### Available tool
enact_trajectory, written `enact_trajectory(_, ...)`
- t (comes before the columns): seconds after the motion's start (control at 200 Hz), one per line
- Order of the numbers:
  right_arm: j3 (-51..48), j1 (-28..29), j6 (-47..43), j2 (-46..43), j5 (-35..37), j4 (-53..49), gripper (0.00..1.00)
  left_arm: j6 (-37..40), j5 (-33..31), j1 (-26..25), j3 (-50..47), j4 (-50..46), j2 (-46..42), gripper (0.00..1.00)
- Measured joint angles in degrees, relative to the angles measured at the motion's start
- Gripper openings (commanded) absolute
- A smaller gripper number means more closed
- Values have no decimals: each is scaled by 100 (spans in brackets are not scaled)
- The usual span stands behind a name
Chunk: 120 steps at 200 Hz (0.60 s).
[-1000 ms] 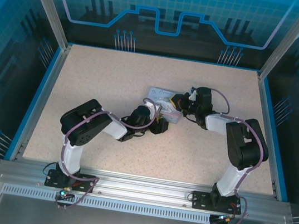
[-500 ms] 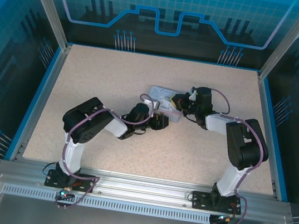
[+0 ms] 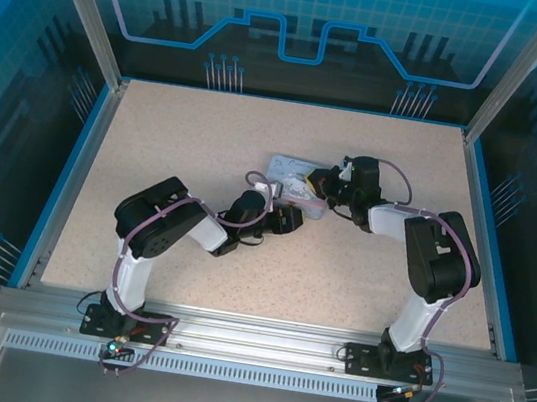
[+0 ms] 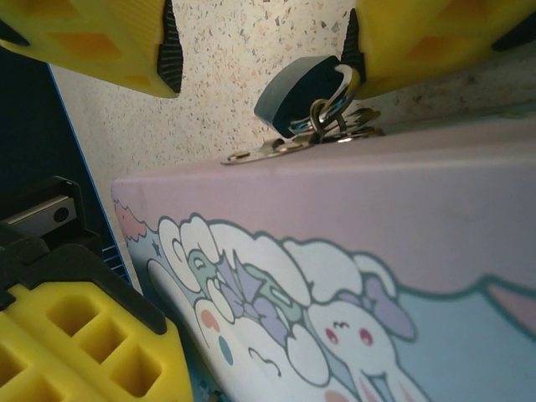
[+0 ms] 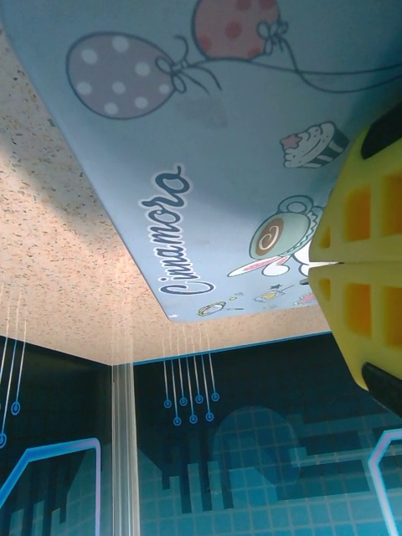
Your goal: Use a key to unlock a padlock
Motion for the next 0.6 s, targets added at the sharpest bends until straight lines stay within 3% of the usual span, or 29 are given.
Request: enact_trajectory(0.6, 15, 0, 0, 13, -2, 4, 0, -809, -946, -328, 2, 302, 144, 52)
